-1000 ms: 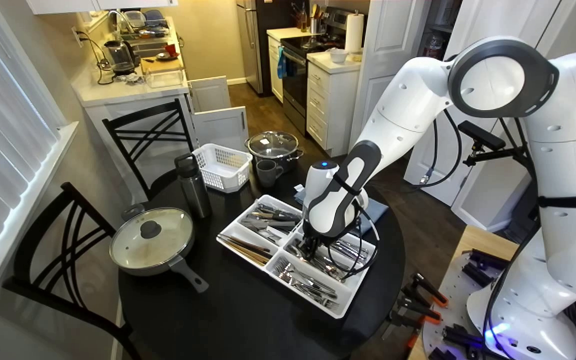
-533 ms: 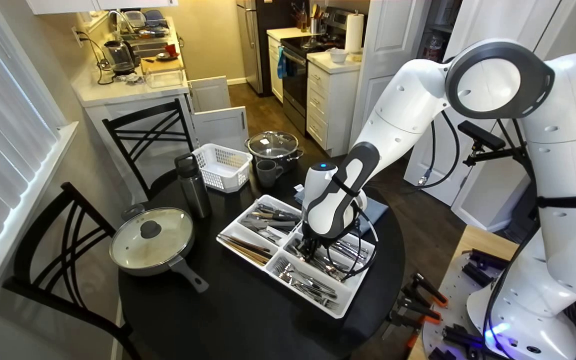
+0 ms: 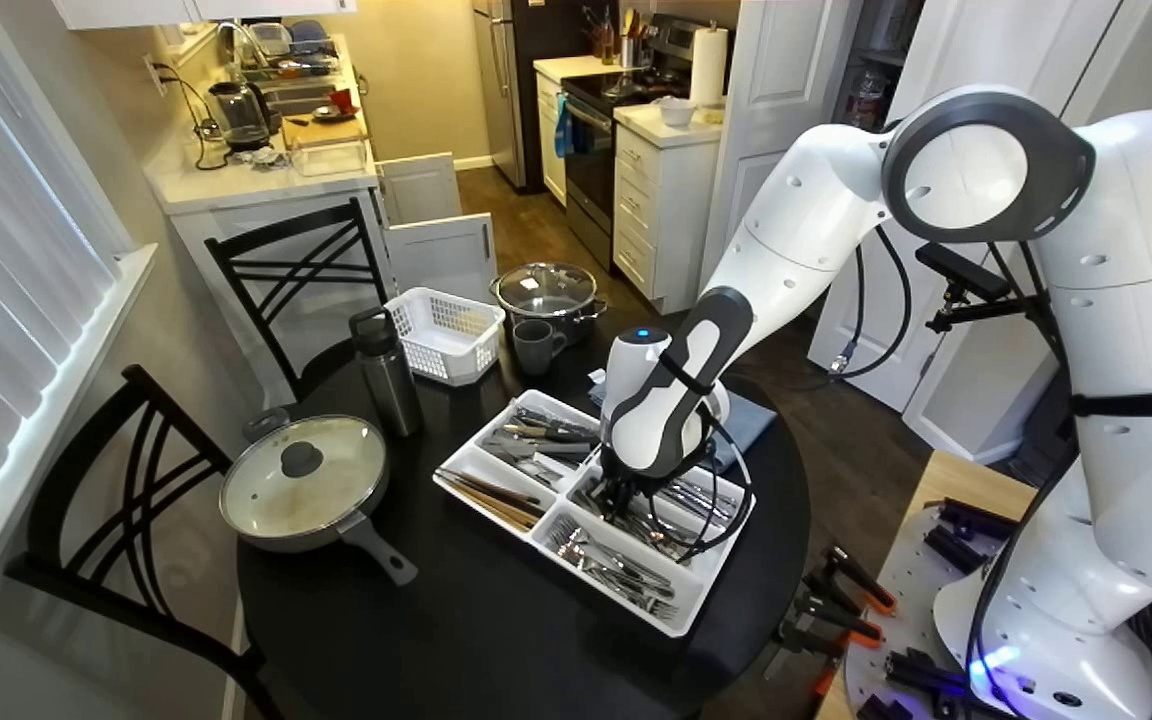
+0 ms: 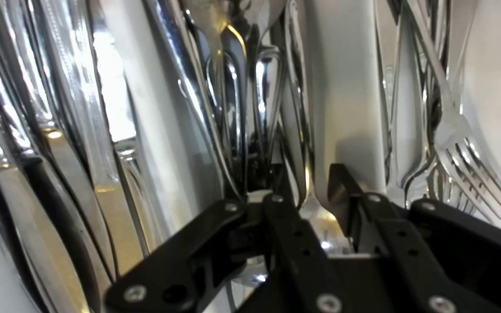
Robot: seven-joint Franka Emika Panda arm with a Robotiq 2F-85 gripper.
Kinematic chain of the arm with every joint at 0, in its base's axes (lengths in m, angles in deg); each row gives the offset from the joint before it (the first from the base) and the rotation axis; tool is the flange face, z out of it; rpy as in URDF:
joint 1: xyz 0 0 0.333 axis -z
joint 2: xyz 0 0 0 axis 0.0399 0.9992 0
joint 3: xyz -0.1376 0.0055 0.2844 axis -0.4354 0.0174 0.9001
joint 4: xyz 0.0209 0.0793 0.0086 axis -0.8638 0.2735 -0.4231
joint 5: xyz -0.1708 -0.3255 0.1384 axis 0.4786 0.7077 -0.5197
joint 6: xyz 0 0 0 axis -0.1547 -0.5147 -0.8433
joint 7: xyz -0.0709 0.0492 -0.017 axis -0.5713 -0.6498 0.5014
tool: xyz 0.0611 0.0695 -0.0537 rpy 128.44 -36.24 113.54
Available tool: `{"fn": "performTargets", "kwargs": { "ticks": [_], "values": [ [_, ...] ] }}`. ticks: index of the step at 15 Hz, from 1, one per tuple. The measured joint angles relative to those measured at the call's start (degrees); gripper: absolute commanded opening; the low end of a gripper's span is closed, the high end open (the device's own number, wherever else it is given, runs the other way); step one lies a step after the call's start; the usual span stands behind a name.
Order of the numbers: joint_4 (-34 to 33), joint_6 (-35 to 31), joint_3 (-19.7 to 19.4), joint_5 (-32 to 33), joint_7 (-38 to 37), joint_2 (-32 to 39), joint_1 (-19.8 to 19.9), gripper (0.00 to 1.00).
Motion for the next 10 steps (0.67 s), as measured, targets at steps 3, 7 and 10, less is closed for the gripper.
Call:
{"fn": "performTargets", "kwargs": {
  "ticks": [3,7,10],
  "values": [
    [-0.4,0.0,0.1,0.0,0.0,0.7,0.0,0.02],
    [-0.8,0.0,0.0,0.0,0.0,1.3,0.0,0.02],
    [-0.8,0.0,0.0,0.0,0.0,1.3,0.0,0.02]
  ]
}}
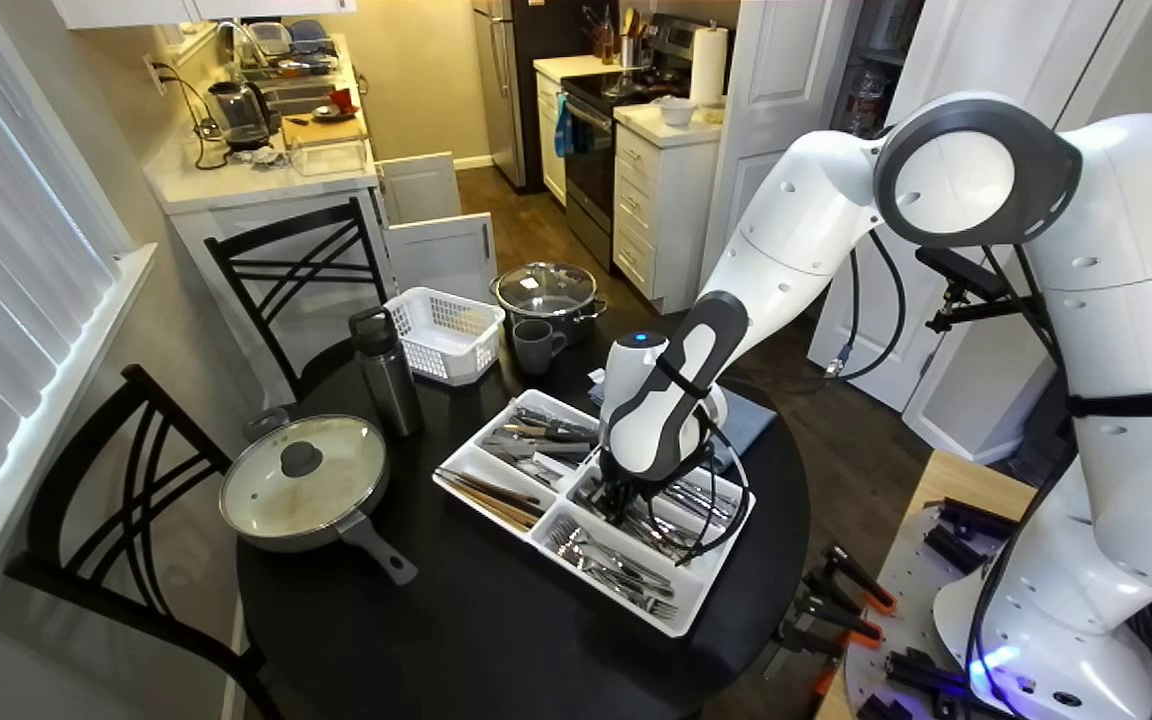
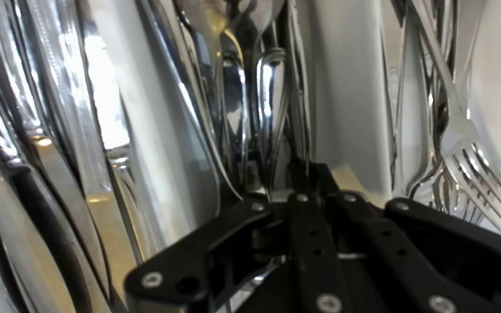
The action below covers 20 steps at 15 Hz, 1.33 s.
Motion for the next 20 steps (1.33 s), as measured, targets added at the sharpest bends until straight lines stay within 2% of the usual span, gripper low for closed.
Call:
{"fn": "performTargets", "kwargs": {
  "ticks": [7,10,14,17,20],
  "values": [
    [0.4,1.2,0.0,0.0,0.0,-2.3,0.2,0.02],
    [1.3,4.5,1.1,-1.2,0.5,-7.5,1.5,0.02],
    [3.1,11.9,2.1,-5.7,5.4,-15.4,3.6,0.02],
    [4.4,16.7,-0.7,-5.6,8.0,-19.5,3.6,0.02],
    [5.3,18.3,-7.1,0.7,8.9,-21.6,3.2,0.02]
  ]
}}
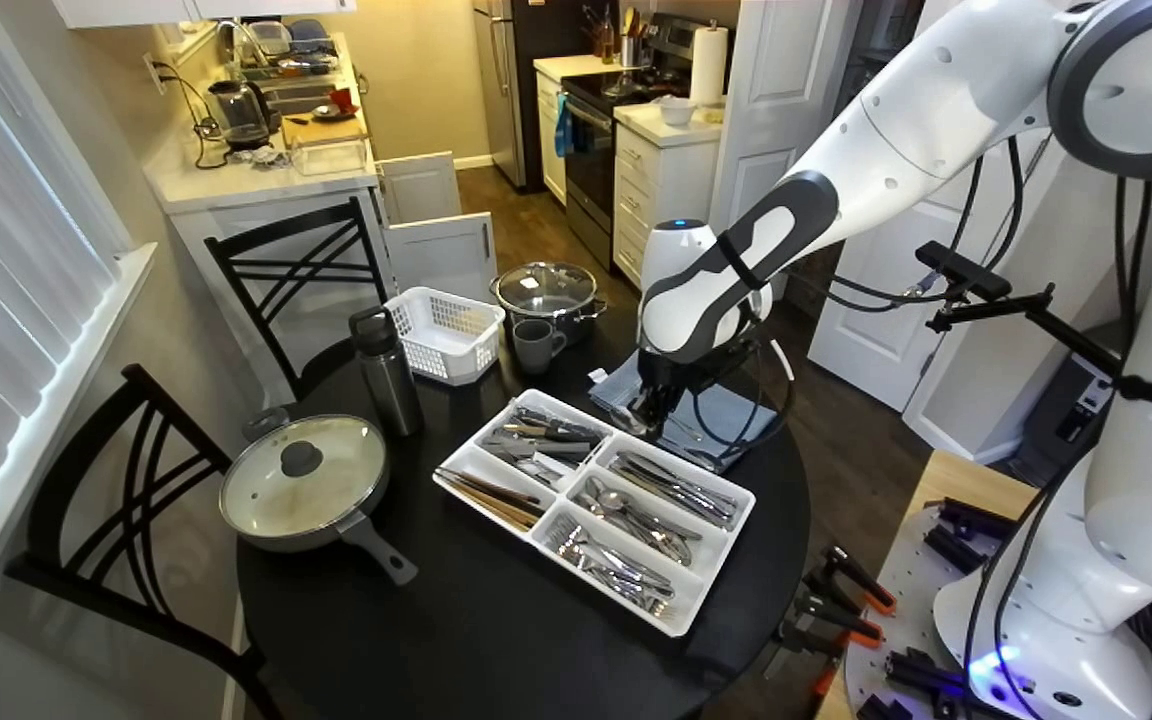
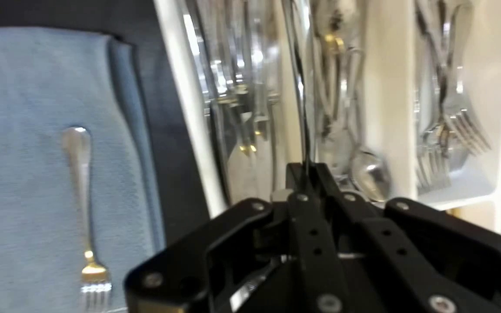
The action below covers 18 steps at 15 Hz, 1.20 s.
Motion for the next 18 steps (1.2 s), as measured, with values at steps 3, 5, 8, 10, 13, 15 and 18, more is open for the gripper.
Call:
{"fn": "performTargets", "kwargs": {
  "ticks": [3,5,8,10,13,15,18],
  "values": [
    [-0.1,-1.1,-8.0,11.1,-1.5,-0.3,-0.5,0.02],
    [-0.5,-3.2,-12.6,18.1,-3.8,0.3,-0.5,0.02],
    [-2.2,-5.8,-17.2,25.4,-8.1,3.2,-1.1,0.02],
    [-4.3,-7.0,-19.4,28.2,-11.1,6.8,-1.9,0.02],
    [-8.6,-7.4,-21.3,28.8,-14.8,13.2,-3.7,0.02],
    [-11.9,-7.4,-21.6,28.6,-16.8,17.4,-4.5,0.02],
    [-16.5,-7.0,-21.9,28.2,-18.8,22.3,-5.5,0.02]
  ]
}}
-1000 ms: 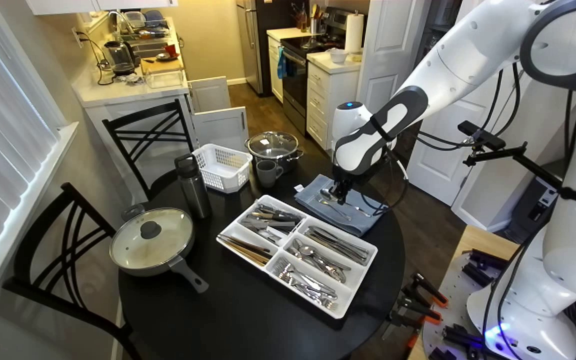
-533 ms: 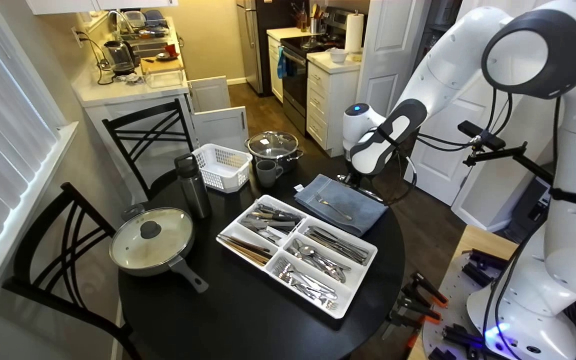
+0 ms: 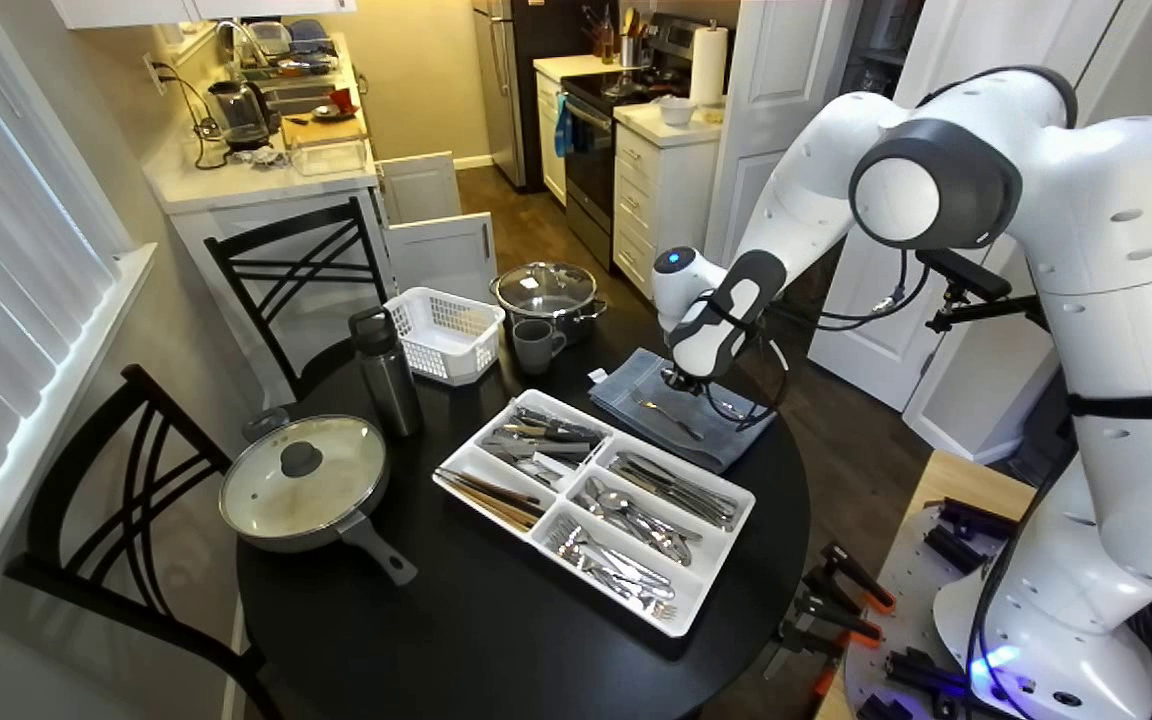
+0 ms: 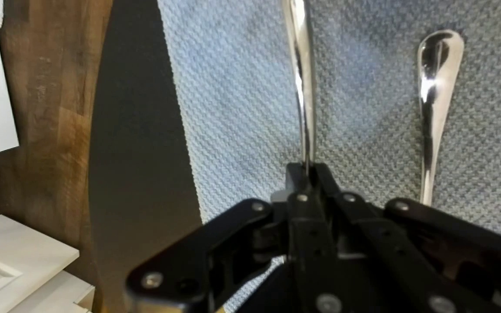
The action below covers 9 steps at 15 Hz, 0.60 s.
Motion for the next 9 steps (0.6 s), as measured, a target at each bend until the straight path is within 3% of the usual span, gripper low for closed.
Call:
{"fn": "performTargets", "kwargs": {
  "ticks": [9],
  "values": [
    [-7.1,1.3,-0.1,-6.9,-2.5,5.8,-0.8,0.02]
  ]
}}
